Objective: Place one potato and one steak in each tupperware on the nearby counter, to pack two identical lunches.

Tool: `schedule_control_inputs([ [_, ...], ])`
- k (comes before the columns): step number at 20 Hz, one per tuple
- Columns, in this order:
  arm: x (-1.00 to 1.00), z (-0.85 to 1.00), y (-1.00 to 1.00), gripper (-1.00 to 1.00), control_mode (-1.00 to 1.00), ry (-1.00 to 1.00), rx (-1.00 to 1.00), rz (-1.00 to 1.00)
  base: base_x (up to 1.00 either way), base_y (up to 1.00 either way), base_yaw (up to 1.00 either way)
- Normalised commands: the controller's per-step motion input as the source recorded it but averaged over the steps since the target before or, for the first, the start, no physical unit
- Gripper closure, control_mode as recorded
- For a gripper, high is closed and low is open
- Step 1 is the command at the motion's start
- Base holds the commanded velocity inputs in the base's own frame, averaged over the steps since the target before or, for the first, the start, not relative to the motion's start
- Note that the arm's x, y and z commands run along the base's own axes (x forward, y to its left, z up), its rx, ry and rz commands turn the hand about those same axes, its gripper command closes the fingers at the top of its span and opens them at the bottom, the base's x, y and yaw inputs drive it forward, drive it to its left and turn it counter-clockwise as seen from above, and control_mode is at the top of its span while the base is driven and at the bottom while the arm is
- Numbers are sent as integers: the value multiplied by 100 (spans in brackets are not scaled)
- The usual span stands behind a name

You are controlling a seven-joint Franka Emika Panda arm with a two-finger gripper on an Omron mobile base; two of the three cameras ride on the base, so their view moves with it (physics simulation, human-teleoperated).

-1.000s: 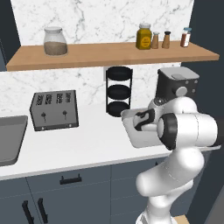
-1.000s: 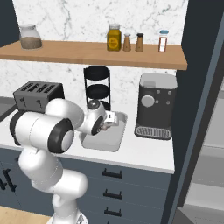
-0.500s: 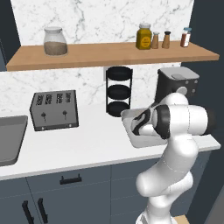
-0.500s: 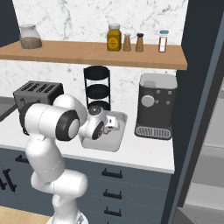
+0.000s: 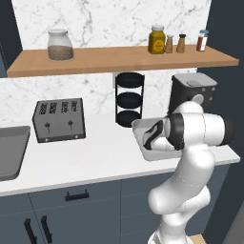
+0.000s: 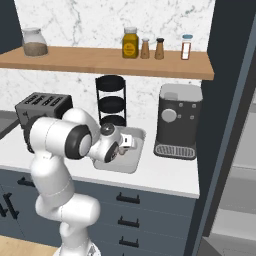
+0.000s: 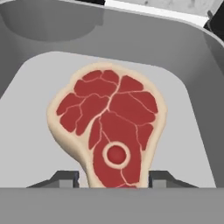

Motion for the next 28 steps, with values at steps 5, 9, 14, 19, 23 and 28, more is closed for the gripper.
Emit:
schedule_control_inputs([
  [5,-2,55,0,-100,-100,-4,0,0,0,0,0],
  [9,-18,76,0,-100,-100,-1,0,0,0,0,0],
  [14,-35,89,0,-100,-100,0,1,-2,0,0,0],
  [19,-70,96,5,-100,-100,0,8,-3,0,0,0],
  [23,-74,91,2,-100,-100,1,11,0,0,0,0],
  [28,-60,47,21,-100,-100,19,0,0,0,0,0],
])
